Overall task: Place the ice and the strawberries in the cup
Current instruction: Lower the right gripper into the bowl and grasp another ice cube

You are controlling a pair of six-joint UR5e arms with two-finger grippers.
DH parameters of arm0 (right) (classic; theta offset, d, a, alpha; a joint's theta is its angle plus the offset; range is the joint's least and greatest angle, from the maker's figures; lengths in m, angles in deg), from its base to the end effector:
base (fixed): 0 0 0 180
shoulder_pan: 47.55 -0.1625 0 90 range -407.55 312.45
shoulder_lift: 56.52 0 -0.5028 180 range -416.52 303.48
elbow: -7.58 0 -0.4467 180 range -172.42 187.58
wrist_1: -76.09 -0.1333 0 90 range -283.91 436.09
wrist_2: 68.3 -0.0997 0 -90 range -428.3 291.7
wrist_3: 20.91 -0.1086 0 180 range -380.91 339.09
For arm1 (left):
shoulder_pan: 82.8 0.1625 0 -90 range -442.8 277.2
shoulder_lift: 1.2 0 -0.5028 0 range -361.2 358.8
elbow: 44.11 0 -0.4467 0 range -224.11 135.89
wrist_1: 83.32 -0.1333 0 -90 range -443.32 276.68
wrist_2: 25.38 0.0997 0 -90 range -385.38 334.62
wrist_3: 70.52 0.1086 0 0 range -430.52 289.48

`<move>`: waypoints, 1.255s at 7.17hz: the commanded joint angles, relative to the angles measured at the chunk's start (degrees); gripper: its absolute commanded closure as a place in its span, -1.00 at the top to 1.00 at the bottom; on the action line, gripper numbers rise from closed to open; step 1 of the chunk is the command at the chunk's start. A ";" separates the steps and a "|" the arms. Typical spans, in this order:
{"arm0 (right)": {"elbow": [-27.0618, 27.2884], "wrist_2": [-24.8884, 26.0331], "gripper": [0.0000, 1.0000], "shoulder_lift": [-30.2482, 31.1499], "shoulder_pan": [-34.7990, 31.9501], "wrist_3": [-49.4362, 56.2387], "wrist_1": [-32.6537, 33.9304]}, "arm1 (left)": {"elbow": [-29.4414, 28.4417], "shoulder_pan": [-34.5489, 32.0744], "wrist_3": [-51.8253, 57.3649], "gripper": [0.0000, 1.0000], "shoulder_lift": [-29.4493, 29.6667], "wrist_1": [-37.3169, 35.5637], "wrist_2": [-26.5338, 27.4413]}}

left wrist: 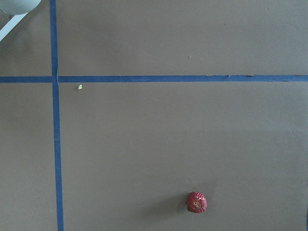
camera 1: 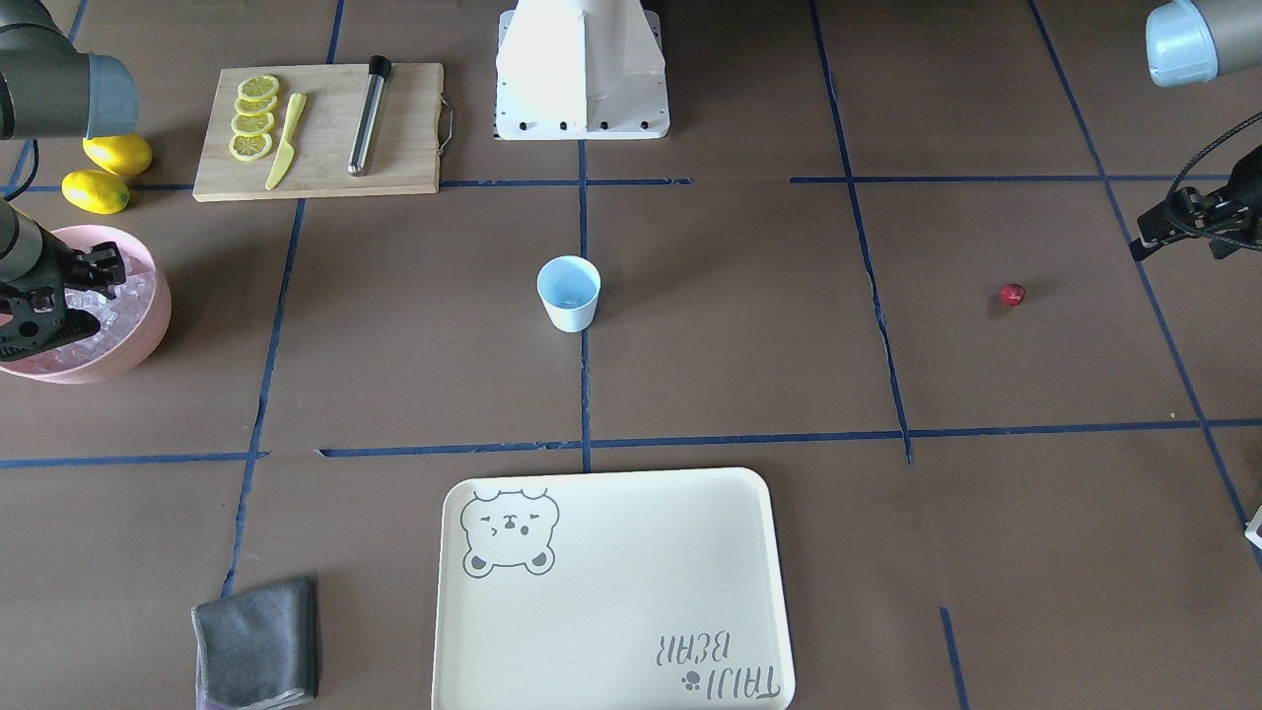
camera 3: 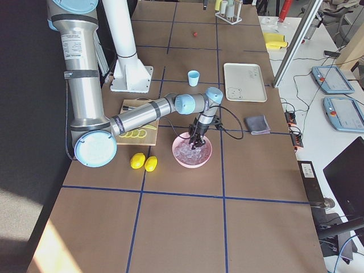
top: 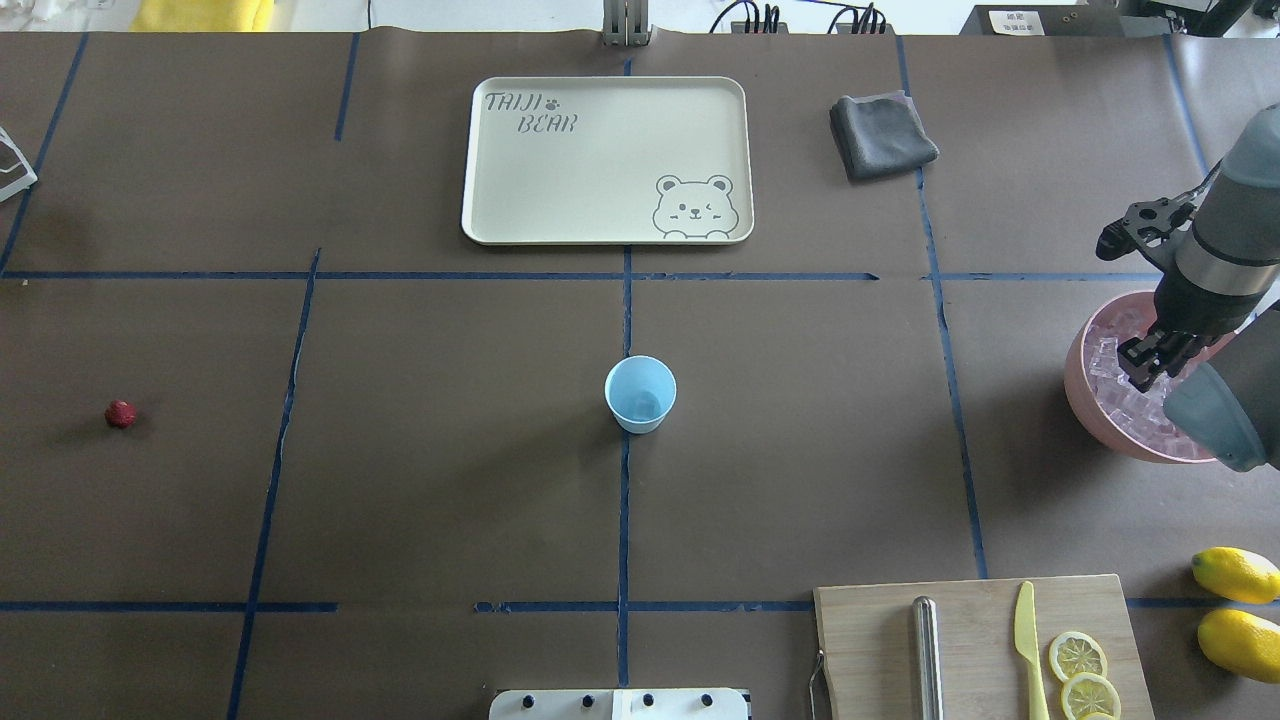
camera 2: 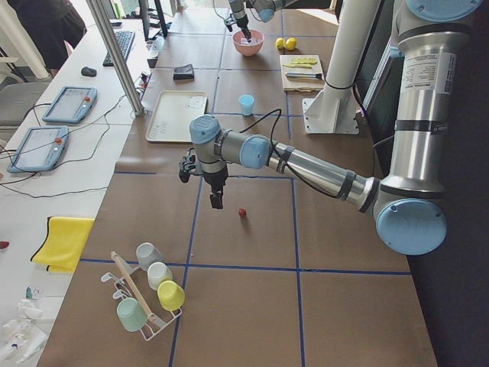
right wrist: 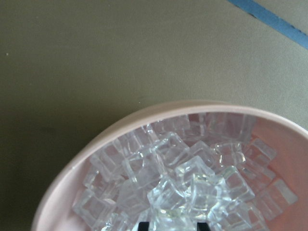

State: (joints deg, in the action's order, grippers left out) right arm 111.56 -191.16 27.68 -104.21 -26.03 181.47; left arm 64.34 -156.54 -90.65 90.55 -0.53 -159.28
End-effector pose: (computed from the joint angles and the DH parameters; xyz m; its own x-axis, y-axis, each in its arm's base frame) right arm -0.2553 -0.5234 0.5949 0.7251 -0.4201 0.5457 0.4852 0.8739 0.0281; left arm 0.0981 -0.5436 0.5647 0.7024 0.0080 -0.7117 -0.0331 0.9992 -0.0215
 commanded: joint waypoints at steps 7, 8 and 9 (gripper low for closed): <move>10.98 -4.90 -1.00 1.95 -4.41 -0.59 0.18 | -0.08 0.00 0.00 1.00 -0.09 0.00 -0.04; 10.90 -6.85 -1.00 -2.24 -4.77 -4.68 0.09 | -0.08 0.00 0.00 1.00 -0.18 0.00 -0.04; 10.29 -8.09 -1.00 -8.38 -4.60 -11.16 0.09 | -0.08 0.00 -0.09 1.00 -0.09 0.00 -0.04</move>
State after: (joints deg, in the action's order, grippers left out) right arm 122.23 -197.28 25.44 -108.70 -30.91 181.64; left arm 64.26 -156.55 -90.67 90.42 -0.52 -159.32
